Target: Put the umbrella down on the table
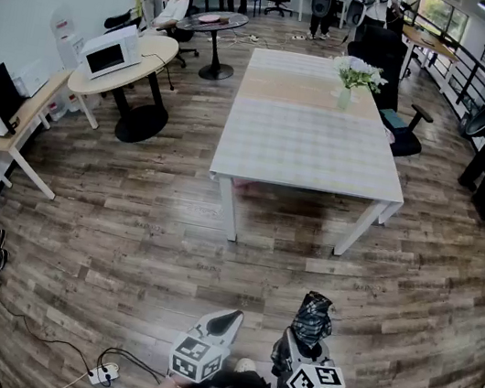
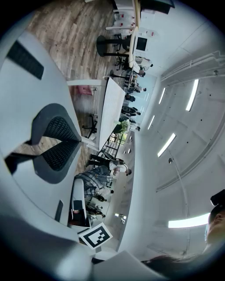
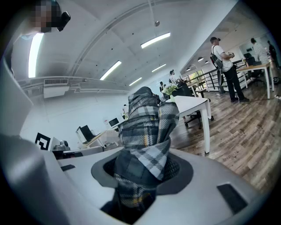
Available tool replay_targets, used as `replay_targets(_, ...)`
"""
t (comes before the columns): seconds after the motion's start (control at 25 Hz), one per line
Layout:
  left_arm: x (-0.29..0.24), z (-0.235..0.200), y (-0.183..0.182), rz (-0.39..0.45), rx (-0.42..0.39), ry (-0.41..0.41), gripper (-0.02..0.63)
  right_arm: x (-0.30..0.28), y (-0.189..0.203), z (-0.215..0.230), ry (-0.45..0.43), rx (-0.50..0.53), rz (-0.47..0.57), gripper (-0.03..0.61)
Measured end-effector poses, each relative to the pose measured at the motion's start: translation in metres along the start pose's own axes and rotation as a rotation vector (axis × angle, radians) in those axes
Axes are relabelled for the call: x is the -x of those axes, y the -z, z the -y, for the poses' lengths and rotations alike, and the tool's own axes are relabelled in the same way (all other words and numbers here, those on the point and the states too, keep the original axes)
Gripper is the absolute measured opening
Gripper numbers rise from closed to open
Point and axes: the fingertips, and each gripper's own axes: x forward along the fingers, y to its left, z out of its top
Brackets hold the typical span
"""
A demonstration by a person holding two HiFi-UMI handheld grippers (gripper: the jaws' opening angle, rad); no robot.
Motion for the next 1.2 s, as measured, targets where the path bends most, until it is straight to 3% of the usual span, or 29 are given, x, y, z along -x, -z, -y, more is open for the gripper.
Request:
replay_targets(0.36, 0.014, -0.028, -0.013, 0.019, -0.025, 0.016, 0.018, -0.019, 0.001, -0.027, 0.009, -0.005, 0.016, 0.184)
replay_targets(0.6, 0.014, -0.063, -0.022, 0.017, -0.043, 0.066, 0.018, -0.046, -0.006, -0.049, 0.001, -0.086, 0.083, 0.190)
replay_targets(0.92, 0.019, -0.120, -0.033, 0.010, -0.052, 0.124, 0.018, -0.090, -0.012, -0.081, 0.095, -0.011, 0.120, 0.190)
replay_targets(1.2, 0.020, -0.151, -0.037, 0.014, -0.054, 0.115, 0.018, -0.113, -0.028, -0.093, 0.137, 0.078, 0.141, 0.190)
